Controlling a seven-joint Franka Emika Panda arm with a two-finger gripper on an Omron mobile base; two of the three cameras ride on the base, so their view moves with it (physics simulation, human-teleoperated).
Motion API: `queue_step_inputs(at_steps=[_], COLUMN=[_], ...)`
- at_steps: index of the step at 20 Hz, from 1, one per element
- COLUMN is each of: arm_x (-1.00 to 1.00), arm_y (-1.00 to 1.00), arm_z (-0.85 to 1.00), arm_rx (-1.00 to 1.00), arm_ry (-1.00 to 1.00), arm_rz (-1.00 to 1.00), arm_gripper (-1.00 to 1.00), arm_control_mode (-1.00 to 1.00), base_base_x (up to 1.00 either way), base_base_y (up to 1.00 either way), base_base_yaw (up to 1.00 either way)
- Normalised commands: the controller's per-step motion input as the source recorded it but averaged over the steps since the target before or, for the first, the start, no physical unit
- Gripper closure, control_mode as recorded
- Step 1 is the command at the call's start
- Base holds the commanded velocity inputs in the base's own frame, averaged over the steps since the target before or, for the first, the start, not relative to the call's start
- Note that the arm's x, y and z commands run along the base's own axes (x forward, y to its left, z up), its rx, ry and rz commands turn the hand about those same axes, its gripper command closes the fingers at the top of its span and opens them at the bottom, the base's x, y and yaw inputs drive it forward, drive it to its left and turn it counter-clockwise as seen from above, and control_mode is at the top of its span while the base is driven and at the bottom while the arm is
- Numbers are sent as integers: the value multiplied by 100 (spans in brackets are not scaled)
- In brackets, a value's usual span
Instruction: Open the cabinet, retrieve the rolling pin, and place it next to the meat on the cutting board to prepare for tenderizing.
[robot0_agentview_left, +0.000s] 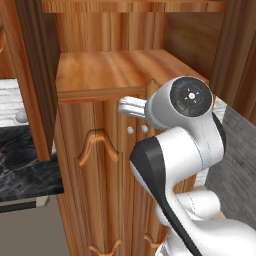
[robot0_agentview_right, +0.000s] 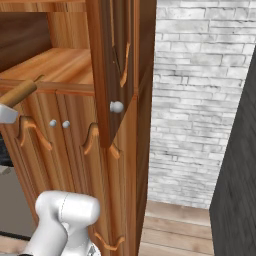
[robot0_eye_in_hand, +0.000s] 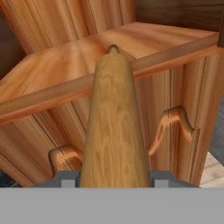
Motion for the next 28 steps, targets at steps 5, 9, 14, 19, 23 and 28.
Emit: queue_step_inputs(at_steps=[5,9,14,19,23,28], arm_x=[0,-25,0,0,0,0], arm_y=[0,0,0,0,0,0], arm_z=[0,0,0,0,0,0], arm_rx=[0,0,0,0,0,0], arm_ry=[0,-3,0,0,0,0], arm_rz=[0,0,0,0,0,0], arm_gripper=[100,100,100,100,100,100], arm_control_mode=[-100,100,100,100,100,100], base_base_x=[0,-14,-66,-67,-67,-76], base_base_y=[0,0,0,20,38,41], base_base_yaw=[0,0,0,0,0,0])
